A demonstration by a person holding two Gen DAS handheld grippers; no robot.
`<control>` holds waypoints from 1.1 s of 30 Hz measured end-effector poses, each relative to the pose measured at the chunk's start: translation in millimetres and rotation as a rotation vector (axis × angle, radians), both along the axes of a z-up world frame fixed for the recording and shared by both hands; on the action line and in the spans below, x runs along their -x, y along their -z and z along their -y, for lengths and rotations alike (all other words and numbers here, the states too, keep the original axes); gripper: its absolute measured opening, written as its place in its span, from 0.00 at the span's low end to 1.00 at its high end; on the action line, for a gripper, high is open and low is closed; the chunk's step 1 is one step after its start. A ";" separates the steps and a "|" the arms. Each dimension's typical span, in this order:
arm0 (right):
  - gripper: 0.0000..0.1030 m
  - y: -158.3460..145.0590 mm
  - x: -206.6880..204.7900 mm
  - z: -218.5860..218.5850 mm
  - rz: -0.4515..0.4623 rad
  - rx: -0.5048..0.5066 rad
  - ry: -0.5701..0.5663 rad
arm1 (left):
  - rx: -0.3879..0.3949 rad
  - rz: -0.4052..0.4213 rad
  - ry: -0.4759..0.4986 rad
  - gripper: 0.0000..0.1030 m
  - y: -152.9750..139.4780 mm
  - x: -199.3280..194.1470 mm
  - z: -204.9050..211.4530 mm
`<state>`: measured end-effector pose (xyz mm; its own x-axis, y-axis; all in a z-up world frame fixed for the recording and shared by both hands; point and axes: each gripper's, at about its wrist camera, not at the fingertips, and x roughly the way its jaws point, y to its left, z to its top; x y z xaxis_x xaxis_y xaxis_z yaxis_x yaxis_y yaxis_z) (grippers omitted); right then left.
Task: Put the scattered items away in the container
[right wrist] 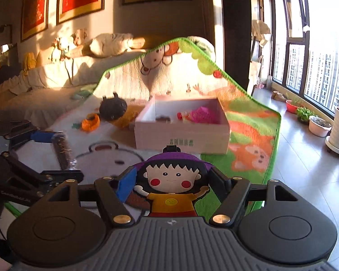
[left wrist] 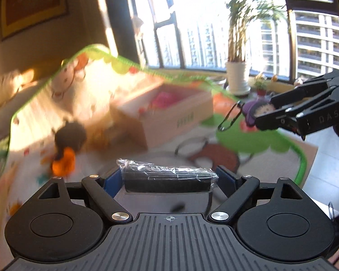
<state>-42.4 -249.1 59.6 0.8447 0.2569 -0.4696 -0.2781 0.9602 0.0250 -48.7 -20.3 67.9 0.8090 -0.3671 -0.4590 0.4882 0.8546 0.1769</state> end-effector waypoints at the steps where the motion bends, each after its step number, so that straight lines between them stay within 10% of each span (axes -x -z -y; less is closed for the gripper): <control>1: 0.69 -8.9 -3.3 2.7 0.015 -0.013 -0.006 | 0.003 0.021 0.013 0.88 -7.4 -6.1 3.4; 11: 0.69 -91.9 -154.6 21.5 0.084 -0.162 0.007 | 0.100 0.174 0.071 0.93 -56.8 -142.8 42.9; 16: 0.72 -83.4 -234.6 31.8 -0.036 -0.247 0.048 | 0.177 0.014 0.023 0.94 -39.2 -209.2 38.7; 25: 0.78 -39.0 -250.6 37.0 -0.131 -0.249 0.103 | 0.116 -0.187 -0.157 0.99 26.6 -160.1 -49.4; 33: 0.79 -25.2 -247.7 -90.7 -0.106 -0.013 -0.109 | 0.259 -0.234 -0.380 1.00 53.3 -130.3 -123.1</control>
<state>205.3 -158.4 84.8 0.7569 0.3510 -0.5513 -0.3762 0.9238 0.0717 81.6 102.8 14.6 0.7939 -0.1929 -0.5767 0.1362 0.9807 -0.1405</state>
